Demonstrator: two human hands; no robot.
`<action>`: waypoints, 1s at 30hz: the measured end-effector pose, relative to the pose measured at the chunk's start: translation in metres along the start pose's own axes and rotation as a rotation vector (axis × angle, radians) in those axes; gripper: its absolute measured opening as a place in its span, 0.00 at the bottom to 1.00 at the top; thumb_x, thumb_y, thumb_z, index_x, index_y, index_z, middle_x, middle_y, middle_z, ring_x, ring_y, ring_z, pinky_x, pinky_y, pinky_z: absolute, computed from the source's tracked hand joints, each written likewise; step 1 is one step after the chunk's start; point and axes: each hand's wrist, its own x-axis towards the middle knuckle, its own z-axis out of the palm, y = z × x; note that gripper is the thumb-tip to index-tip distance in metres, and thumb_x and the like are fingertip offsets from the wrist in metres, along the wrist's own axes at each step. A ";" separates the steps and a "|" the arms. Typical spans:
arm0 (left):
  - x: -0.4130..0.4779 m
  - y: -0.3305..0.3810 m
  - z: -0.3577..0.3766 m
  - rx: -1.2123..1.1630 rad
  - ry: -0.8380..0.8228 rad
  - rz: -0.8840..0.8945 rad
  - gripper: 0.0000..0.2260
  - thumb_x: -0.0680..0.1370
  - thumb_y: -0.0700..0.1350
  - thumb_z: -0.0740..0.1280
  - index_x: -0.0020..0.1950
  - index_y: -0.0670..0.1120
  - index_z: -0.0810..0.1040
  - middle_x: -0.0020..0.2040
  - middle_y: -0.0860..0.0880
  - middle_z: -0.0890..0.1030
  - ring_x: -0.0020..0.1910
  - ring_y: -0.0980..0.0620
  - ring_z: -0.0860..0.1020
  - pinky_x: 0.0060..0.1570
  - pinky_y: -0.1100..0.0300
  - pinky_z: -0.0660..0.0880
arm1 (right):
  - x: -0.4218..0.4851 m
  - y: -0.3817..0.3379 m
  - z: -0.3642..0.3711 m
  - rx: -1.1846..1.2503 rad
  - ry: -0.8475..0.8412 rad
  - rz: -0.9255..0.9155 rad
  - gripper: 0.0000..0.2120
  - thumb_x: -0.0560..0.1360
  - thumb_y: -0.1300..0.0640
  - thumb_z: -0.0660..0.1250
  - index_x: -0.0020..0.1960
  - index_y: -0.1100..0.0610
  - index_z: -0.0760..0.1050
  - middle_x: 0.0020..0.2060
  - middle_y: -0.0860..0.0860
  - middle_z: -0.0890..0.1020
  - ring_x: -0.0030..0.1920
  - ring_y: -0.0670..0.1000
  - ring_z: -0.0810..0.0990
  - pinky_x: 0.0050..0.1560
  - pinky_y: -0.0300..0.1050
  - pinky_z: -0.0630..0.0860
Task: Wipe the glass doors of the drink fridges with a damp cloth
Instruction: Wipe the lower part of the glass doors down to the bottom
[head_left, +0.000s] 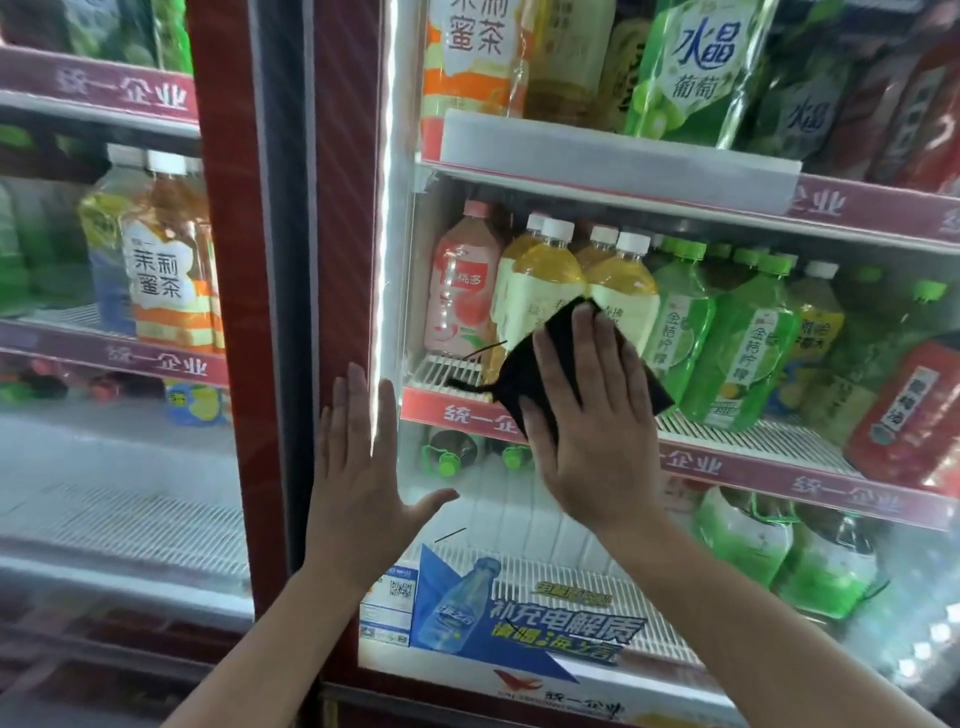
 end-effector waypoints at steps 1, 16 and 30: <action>0.000 0.000 0.000 0.003 0.002 0.000 0.56 0.66 0.70 0.69 0.81 0.41 0.46 0.81 0.39 0.46 0.80 0.41 0.46 0.76 0.42 0.54 | 0.011 -0.004 0.000 -0.005 0.029 0.027 0.28 0.83 0.48 0.60 0.79 0.57 0.60 0.79 0.58 0.54 0.80 0.57 0.50 0.79 0.56 0.50; -0.012 -0.017 -0.007 0.068 -0.044 0.004 0.51 0.71 0.63 0.71 0.81 0.39 0.47 0.82 0.43 0.45 0.81 0.46 0.48 0.78 0.51 0.48 | -0.025 -0.063 0.029 0.048 -0.163 -0.221 0.28 0.82 0.50 0.61 0.80 0.51 0.58 0.80 0.54 0.55 0.81 0.53 0.50 0.80 0.53 0.48; -0.017 -0.036 -0.051 0.215 0.094 -0.058 0.38 0.76 0.49 0.63 0.80 0.38 0.50 0.81 0.41 0.49 0.80 0.43 0.49 0.78 0.45 0.49 | 0.052 -0.079 0.028 0.077 -0.095 -0.282 0.25 0.83 0.49 0.61 0.75 0.59 0.65 0.80 0.56 0.56 0.81 0.55 0.50 0.80 0.53 0.48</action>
